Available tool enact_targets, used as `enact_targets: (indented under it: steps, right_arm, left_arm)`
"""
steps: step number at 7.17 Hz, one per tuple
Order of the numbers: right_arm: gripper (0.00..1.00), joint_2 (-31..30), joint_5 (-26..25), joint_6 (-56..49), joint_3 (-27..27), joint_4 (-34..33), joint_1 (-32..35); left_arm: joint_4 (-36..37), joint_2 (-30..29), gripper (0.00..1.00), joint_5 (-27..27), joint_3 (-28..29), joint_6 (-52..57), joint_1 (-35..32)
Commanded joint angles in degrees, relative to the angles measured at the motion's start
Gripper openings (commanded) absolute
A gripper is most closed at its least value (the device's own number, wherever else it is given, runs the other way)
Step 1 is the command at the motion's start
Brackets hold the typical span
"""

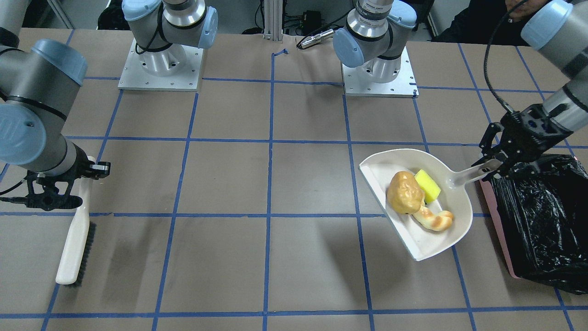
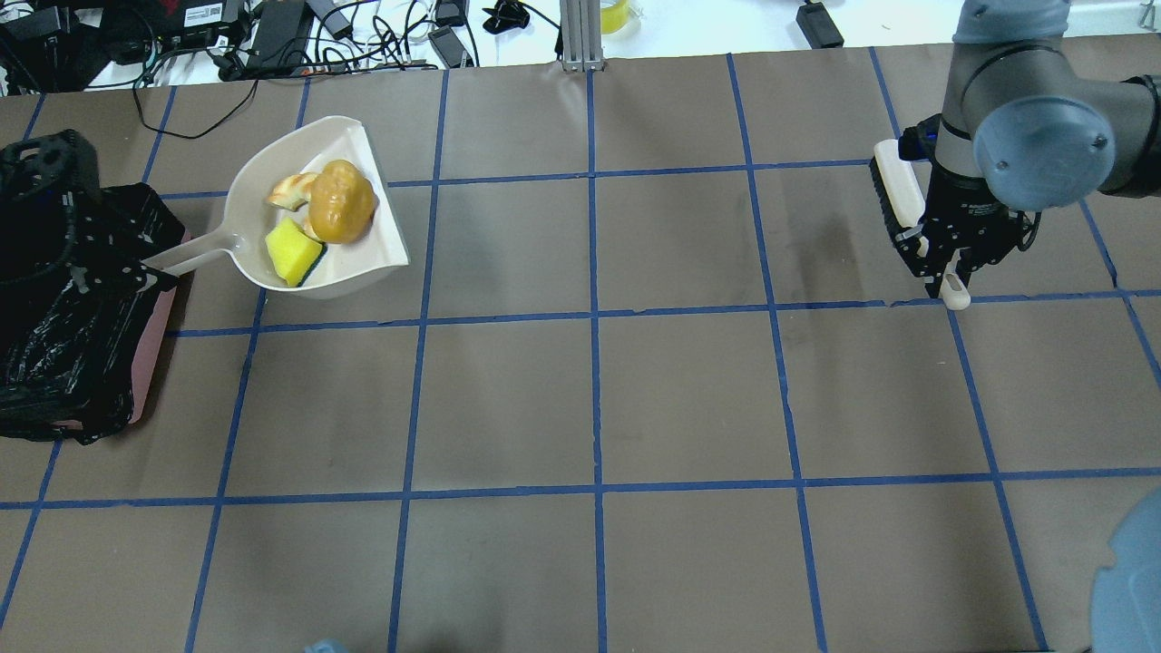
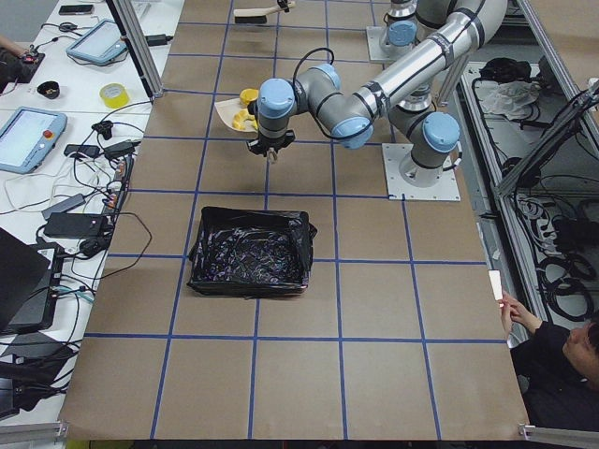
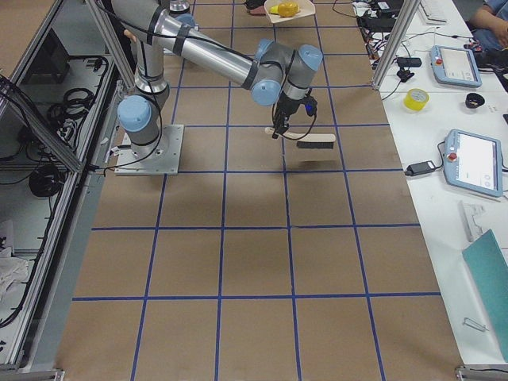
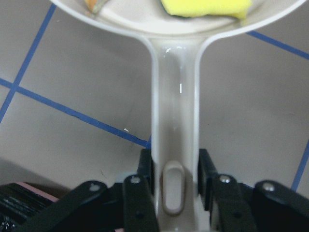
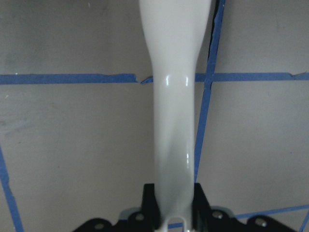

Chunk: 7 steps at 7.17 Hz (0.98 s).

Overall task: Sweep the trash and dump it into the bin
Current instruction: 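Lift the dustpan toward the bin with the left gripper while the right returns the brush, then tilt the dustpan over the bin with the left gripper while the right lowers the brush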

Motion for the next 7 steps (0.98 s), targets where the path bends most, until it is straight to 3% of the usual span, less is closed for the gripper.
enact_targets:
  steps: [1, 4, 5, 7]
  right_arm:
    - [0.04, 3.15, -0.01, -4.17, 0.44, -4.40, -2.88]
    - [0.03, 3.60, 0.08, -4.35, 3.59, -8.16, -5.17]
    - [0.04, 3.60, 0.08, -4.35, 3.69, -8.27, -5.17]
    - [0.12, 3.69, 0.25, -4.44, 3.69, -8.45, -5.17]
  left_arm:
    - [-2.73, 0.01, 0.00, -6.06, 1.23, -0.02, 9.11]
    - [-5.36, -1.83, 0.00, -6.53, 2.97, -1.93, 18.35]
    - [-6.42, -1.93, 0.00, -3.13, 4.90, -2.04, 19.08]
    - [-7.13, -3.41, 0.00, -2.40, 6.41, -2.30, 22.22]
